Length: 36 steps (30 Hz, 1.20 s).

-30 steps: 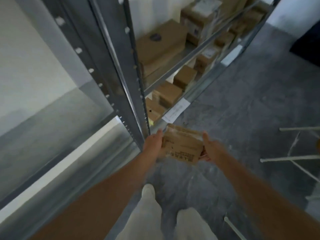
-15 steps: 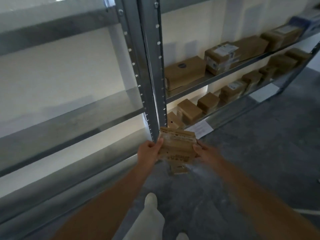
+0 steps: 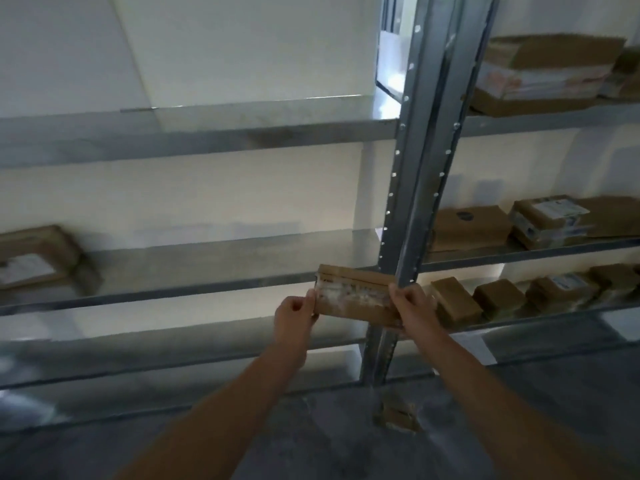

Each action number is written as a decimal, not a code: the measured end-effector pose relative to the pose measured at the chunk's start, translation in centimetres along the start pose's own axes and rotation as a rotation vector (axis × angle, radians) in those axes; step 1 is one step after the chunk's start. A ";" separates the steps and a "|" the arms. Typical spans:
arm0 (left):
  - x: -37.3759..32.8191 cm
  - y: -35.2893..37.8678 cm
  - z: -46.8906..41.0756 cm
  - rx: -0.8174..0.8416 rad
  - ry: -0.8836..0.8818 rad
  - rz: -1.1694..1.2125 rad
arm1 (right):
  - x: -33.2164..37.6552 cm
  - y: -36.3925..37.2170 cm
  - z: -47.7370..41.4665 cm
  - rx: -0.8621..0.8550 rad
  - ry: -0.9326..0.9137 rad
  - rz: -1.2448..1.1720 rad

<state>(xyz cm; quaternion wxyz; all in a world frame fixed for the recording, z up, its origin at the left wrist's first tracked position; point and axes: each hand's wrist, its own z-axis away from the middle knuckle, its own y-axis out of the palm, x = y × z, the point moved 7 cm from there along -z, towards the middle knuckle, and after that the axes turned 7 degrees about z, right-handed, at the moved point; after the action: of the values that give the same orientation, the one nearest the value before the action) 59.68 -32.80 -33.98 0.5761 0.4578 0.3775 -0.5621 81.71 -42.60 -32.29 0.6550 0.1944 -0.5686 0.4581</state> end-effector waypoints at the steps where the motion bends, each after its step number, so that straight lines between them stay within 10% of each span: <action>1: -1.1 -1.2 -0.3 -0.008 0.044 0.003 | 0.8 1.3 0.0 0.022 0.010 -0.051; 20: -10.1 -26.1 -3.2 0.319 0.254 0.056 | 13.7 26.8 4.8 0.436 -0.105 -0.207; 36: -9.6 -46.1 -0.9 -0.034 0.327 0.114 | 13.2 51.7 14.8 0.648 -0.110 -0.153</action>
<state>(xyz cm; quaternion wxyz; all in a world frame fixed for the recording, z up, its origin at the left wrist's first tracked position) 13.19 -26.70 -29.88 0.5456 0.5538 0.4491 -0.4403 30.02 -22.97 -29.73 0.5599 0.4591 -0.4116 0.5534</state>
